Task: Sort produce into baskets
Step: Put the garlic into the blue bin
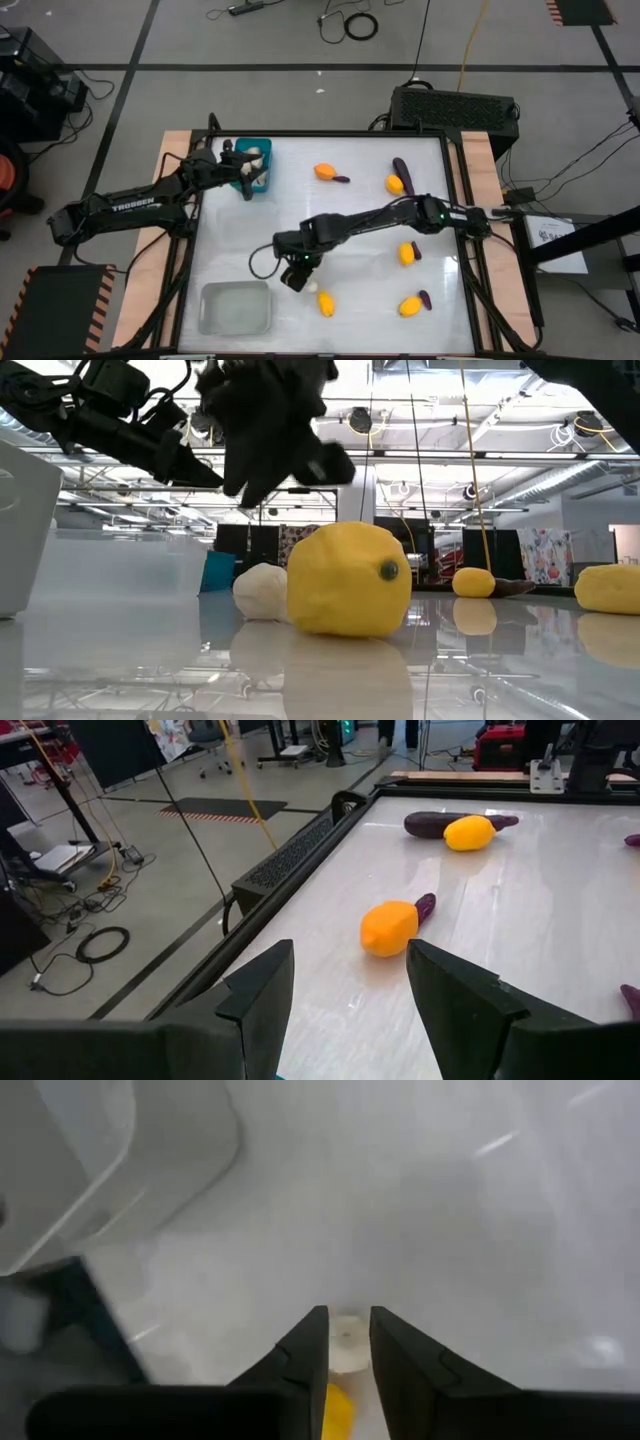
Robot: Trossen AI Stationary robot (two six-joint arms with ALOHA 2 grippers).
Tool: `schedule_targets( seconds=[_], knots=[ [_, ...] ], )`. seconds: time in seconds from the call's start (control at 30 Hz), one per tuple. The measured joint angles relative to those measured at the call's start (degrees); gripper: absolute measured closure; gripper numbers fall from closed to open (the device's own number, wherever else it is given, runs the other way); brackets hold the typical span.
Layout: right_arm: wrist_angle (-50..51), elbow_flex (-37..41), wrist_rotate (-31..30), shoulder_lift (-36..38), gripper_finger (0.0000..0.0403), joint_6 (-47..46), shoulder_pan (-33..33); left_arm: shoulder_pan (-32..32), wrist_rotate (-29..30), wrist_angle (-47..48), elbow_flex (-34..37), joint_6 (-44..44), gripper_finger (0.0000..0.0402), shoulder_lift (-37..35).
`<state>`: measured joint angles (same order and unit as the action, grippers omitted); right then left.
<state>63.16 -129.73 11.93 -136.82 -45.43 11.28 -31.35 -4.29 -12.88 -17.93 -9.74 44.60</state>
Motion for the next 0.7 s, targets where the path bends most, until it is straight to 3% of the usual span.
schedule_targets(
  seconds=[0.07, 0.37, 0.5, 0.7],
  knots=[
    [3.68, -2.13, -3.21, -0.10, 0.0332, -0.22, 1.44, 0.07, 0.00, -0.05, 0.00, 0.05, 0.0198, 0.00],
    [3.12, -2.49, -7.44, -0.85, 0.0311, -4.09, 6.30, 0.13, 0.00, -0.04, 0.00, 0.04, 0.0198, 0.00],
    [1.86, -2.49, -12.04, -0.91, 0.0268, -2.23, 7.16, 0.26, -0.01, -0.07, 0.00, 0.18, 0.0198, 0.00],
    [-0.38, -2.60, -12.29, -1.56, 0.0178, -4.14, 7.27, 0.26, -0.02, -0.09, 0.00, 0.33, 0.0198, 0.00]
  ],
)
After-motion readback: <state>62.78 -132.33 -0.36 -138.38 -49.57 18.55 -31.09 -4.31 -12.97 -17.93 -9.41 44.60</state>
